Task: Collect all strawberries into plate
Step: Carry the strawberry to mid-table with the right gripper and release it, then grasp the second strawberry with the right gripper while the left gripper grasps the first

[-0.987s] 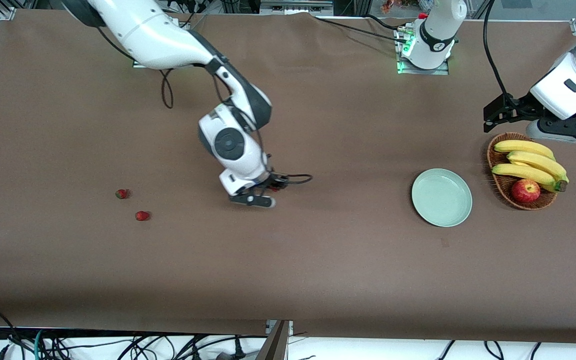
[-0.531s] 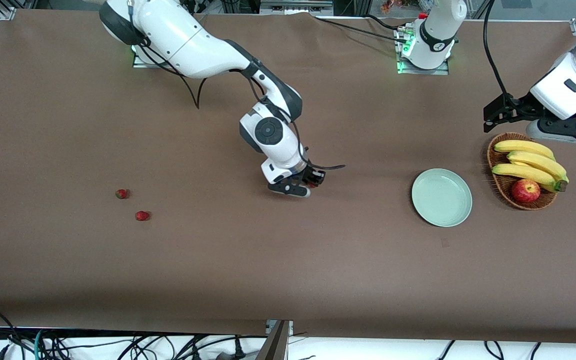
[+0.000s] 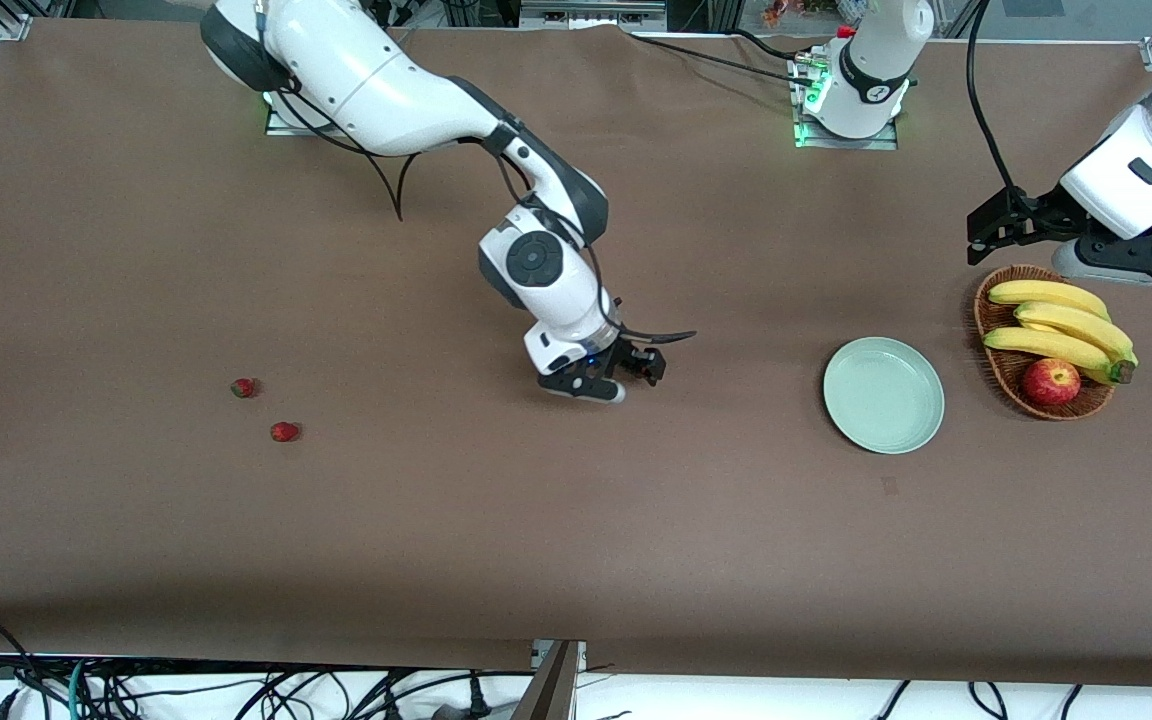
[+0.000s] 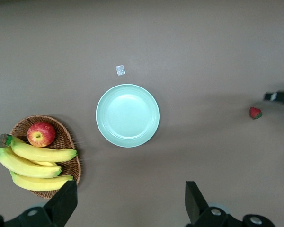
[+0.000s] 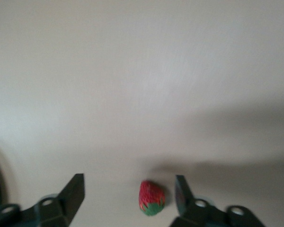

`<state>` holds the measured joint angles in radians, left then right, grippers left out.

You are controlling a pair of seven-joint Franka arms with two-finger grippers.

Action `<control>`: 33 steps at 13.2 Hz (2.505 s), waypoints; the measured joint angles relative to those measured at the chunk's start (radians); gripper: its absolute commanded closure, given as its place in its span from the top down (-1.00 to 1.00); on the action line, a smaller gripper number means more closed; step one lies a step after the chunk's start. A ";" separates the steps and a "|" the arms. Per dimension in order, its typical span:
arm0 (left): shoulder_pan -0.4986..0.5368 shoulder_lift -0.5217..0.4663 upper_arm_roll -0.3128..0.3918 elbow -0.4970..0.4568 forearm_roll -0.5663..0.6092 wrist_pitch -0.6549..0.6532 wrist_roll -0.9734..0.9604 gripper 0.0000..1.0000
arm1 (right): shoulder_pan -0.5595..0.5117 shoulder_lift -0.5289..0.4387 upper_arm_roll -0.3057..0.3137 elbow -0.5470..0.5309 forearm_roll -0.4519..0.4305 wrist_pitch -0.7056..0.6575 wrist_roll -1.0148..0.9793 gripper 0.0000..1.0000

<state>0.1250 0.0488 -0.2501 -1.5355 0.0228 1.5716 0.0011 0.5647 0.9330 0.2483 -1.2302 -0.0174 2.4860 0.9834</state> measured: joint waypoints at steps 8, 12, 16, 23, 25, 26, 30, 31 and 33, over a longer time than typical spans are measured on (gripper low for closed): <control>-0.024 0.024 -0.004 0.000 -0.007 0.001 0.000 1.00 | -0.286 -0.211 -0.061 -0.074 -0.001 -0.571 -0.602 1.00; -0.145 0.119 -0.010 0.000 -0.009 0.008 -0.005 1.00 | -0.293 -0.214 -0.219 -0.115 -0.001 -0.677 -0.883 1.00; -0.284 0.283 -0.012 -0.007 -0.010 0.204 -0.046 1.00 | -0.305 -0.219 -0.347 -0.213 -0.001 -0.651 -1.140 1.00; -0.434 0.585 -0.009 -0.004 -0.007 0.525 -0.115 1.00 | -0.379 -0.300 -0.477 -0.516 0.003 -0.354 -1.429 1.00; -0.494 0.613 -0.008 -0.005 0.075 0.534 -0.249 1.00 | -0.391 -0.301 -0.482 -0.552 0.038 -0.310 -1.437 0.99; -0.524 0.631 -0.008 -0.005 0.129 0.556 -0.329 1.00 | -0.391 -0.301 -0.481 -0.560 0.062 -0.304 -1.437 0.98; -0.597 0.699 -0.007 -0.004 0.173 0.615 -0.532 1.00 | -0.390 -0.301 -0.480 -0.567 0.086 -0.286 -1.432 0.10; -0.605 0.710 -0.006 -0.004 0.173 0.616 -0.579 1.00 | -0.390 -0.300 -0.480 -0.569 0.086 -0.283 -1.432 0.06; -0.619 0.724 -0.006 -0.004 0.173 0.621 -0.663 1.00 | -0.390 -0.299 -0.480 -0.572 0.086 -0.276 -1.432 -0.22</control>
<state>-0.4944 0.7728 -0.2565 -1.5396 0.1960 2.1928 -0.6619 0.1751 0.6337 -0.2312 -1.8026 0.0690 2.2098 -0.4486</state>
